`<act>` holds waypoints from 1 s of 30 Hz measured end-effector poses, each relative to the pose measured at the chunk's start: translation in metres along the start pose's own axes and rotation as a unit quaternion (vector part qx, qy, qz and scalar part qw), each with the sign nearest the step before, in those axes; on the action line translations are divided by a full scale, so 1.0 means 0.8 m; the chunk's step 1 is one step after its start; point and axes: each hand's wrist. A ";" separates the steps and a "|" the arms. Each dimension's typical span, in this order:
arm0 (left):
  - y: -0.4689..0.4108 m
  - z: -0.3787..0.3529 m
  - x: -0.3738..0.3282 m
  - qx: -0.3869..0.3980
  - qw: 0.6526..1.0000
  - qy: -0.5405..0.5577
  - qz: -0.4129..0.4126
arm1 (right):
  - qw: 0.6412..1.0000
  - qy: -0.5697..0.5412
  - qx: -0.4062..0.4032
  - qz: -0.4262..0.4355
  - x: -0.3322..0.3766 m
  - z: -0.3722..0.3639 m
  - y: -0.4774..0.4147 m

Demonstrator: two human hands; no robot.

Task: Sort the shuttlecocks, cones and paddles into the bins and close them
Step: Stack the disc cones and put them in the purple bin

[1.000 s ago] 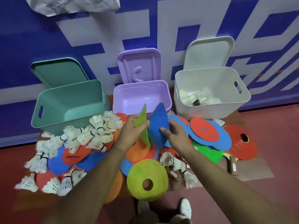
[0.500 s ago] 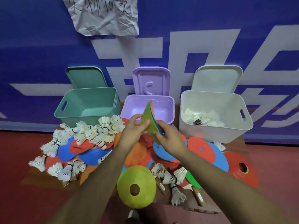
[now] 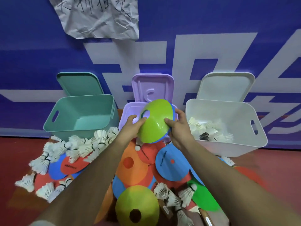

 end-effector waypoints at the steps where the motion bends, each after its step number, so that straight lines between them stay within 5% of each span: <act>1: -0.017 -0.002 -0.002 0.002 1.000 -0.001 -0.004 | 1.000 0.006 -0.014 0.013 -0.003 0.001 -0.012; 12: -0.182 -0.046 0.006 0.085 0.996 0.005 0.007 | 0.975 0.178 -0.129 0.027 -0.052 0.041 -0.138; 16: -0.217 -0.066 0.027 0.120 0.992 -0.034 0.002 | 0.910 0.394 -0.129 0.009 -0.065 0.060 -0.155; 23: -0.245 -0.093 0.041 0.165 0.974 -0.154 -0.020 | 0.790 0.606 -0.076 0.045 -0.070 0.072 -0.162; 30: -0.203 -0.075 0.016 0.135 0.967 -0.213 -0.047 | 0.817 0.571 -0.033 0.081 -0.053 0.075 -0.096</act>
Point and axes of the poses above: each hand's wrist, its own y-axis away from the middle knuckle, its own z-axis out of the back of the hand, x = y × z, and after that the axes turned 15 degrees about -y, right-handed
